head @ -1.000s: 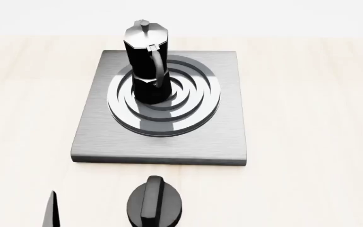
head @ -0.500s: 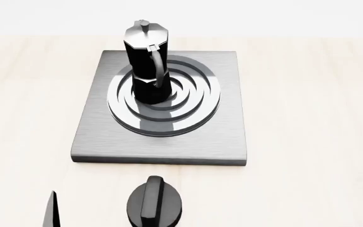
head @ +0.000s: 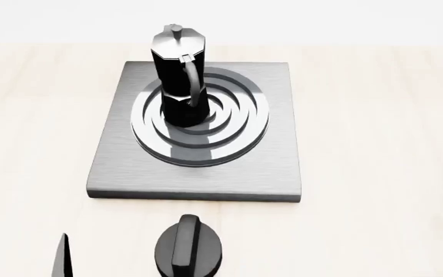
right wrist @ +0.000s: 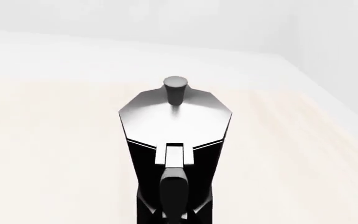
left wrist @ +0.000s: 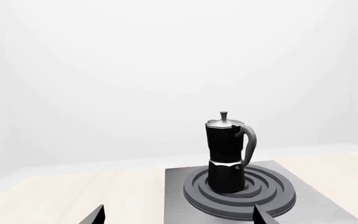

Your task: Put both moka pots on the stove.

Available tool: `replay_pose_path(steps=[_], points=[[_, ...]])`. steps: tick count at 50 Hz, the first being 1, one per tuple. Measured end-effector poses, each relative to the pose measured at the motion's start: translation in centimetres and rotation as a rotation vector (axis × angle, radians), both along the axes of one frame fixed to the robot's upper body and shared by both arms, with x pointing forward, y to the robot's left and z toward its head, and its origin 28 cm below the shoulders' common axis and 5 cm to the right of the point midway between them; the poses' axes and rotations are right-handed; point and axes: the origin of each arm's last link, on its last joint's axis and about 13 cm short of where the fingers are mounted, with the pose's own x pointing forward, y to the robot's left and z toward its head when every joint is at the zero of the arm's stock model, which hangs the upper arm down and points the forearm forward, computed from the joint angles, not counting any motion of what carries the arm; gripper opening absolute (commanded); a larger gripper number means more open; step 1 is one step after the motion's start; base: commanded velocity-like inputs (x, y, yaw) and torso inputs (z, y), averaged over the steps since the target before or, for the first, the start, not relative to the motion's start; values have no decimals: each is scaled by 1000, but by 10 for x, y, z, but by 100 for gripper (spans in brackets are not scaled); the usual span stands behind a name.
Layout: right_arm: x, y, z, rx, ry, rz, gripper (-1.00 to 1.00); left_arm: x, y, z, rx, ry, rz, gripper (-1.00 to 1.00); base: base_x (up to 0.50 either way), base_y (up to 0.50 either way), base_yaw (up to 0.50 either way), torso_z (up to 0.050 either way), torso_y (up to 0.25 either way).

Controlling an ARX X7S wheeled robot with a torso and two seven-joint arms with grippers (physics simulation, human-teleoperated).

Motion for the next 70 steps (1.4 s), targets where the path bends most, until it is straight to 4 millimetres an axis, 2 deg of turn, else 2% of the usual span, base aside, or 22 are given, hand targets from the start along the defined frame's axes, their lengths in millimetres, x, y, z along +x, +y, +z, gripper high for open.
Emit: replay_pose_path(steps=[11,26,50,70], points=[[6,12,16,-12,-69,40,-100,0,0,0,0,-1,0,100,0,0,0,0,0],[14,29,27,-8,-120,115,-100,-1,0,1,-3,-2,2,100,0,0,0,0,0],[21,50,41,52,-185,352,-100,0,1,0,-4,-2,4,100,0,0,0,0,1],[45,71,56,60,-193,450,-100,-1,1,2,-4,-2,5,100,0,0,0,0,0]])
